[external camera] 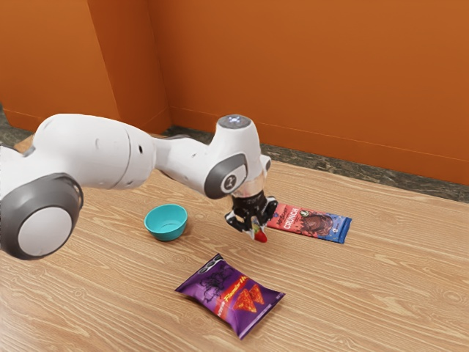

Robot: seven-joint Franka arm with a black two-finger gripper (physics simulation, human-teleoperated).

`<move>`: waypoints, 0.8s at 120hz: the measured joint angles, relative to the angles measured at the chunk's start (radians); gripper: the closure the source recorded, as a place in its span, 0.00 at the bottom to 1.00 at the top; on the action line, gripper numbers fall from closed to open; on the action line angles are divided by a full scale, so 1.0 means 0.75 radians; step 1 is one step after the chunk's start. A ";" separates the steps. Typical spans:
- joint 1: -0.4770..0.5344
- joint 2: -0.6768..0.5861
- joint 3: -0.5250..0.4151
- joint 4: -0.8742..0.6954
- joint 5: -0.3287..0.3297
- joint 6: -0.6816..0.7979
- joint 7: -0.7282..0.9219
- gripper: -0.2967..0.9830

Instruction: Take strawberry from the bowl

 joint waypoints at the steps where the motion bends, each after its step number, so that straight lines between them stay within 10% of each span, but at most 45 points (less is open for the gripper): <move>1: -0.001 0.002 -0.002 0.001 -0.001 0.000 0.000 0.84; 48: 0.005 -0.032 -0.016 0.017 -0.034 0.001 0.031 0.41; 84: 0.021 -0.505 0.166 0.071 0.045 -0.418 0.274 0.29; 96: 0.225 -0.641 0.131 0.084 0.071 -0.598 0.442 0.27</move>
